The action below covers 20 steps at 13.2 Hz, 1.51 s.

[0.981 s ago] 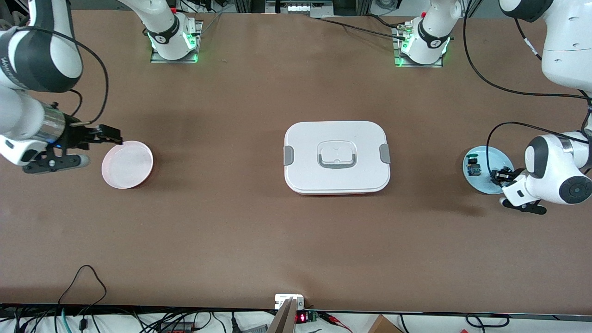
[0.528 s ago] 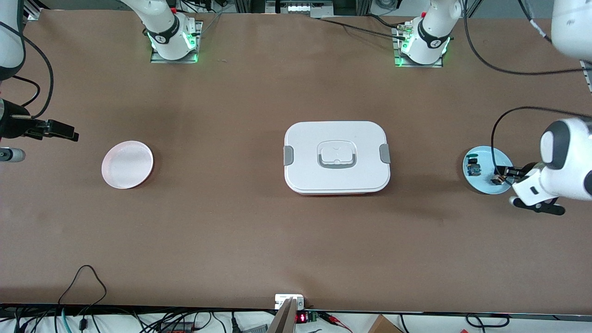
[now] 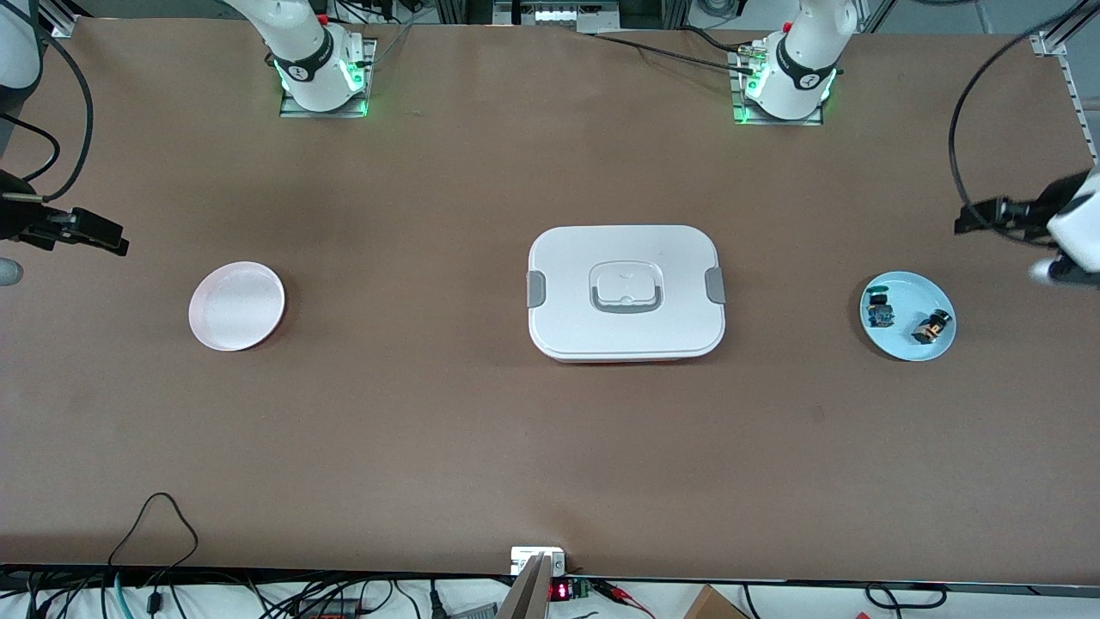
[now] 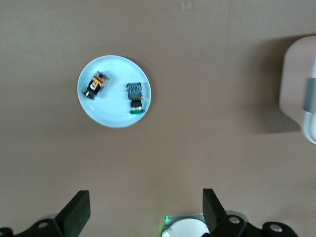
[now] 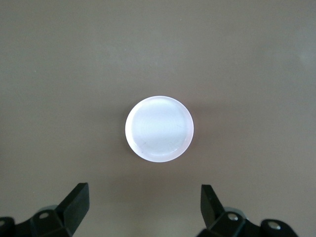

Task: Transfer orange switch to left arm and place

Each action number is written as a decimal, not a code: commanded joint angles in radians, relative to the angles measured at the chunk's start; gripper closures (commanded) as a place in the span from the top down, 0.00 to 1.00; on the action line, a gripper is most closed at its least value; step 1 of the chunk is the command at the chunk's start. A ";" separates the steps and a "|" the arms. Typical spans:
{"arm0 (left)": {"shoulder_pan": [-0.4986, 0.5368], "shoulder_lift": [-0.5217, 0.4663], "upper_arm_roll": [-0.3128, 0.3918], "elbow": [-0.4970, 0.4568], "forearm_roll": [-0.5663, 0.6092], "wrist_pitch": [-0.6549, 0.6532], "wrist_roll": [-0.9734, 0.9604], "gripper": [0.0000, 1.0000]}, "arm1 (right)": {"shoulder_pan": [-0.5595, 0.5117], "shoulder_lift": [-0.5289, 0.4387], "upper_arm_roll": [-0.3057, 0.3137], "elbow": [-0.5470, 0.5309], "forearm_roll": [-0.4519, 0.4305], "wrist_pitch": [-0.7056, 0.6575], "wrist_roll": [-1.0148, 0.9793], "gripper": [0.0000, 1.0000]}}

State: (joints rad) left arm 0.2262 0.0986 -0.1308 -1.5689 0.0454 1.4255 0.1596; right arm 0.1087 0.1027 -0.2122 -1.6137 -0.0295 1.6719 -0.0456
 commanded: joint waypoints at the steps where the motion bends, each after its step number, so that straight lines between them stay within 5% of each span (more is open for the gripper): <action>1: 0.002 -0.042 -0.043 0.040 -0.015 0.007 -0.028 1.00 | -0.004 -0.078 0.014 -0.115 -0.004 0.066 0.001 1.00; 3: -0.002 0.022 -0.044 0.150 -0.016 -0.002 -0.028 1.00 | 0.005 -0.081 0.014 -0.115 0.010 0.061 0.006 1.00; 11: -0.004 -0.008 -0.053 0.145 -0.081 -0.080 -0.100 1.00 | 0.048 -0.083 0.014 -0.084 0.008 0.032 0.007 1.00; 13: -0.022 -0.064 -0.067 0.072 -0.078 -0.077 -0.141 1.00 | 0.046 -0.081 0.013 -0.083 0.010 0.032 0.007 1.00; 16: -0.181 -0.123 0.041 -0.017 -0.068 -0.042 -0.213 1.00 | 0.048 -0.064 0.014 -0.081 0.010 0.046 0.007 1.00; 20: -0.255 -0.175 0.128 -0.132 -0.067 0.047 -0.213 1.00 | 0.046 -0.064 0.013 -0.058 0.010 0.035 0.000 1.00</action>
State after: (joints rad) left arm -0.0008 -0.0137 -0.0446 -1.5971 -0.0205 1.4036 -0.0518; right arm 0.1549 0.0356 -0.1985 -1.6912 -0.0269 1.7160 -0.0441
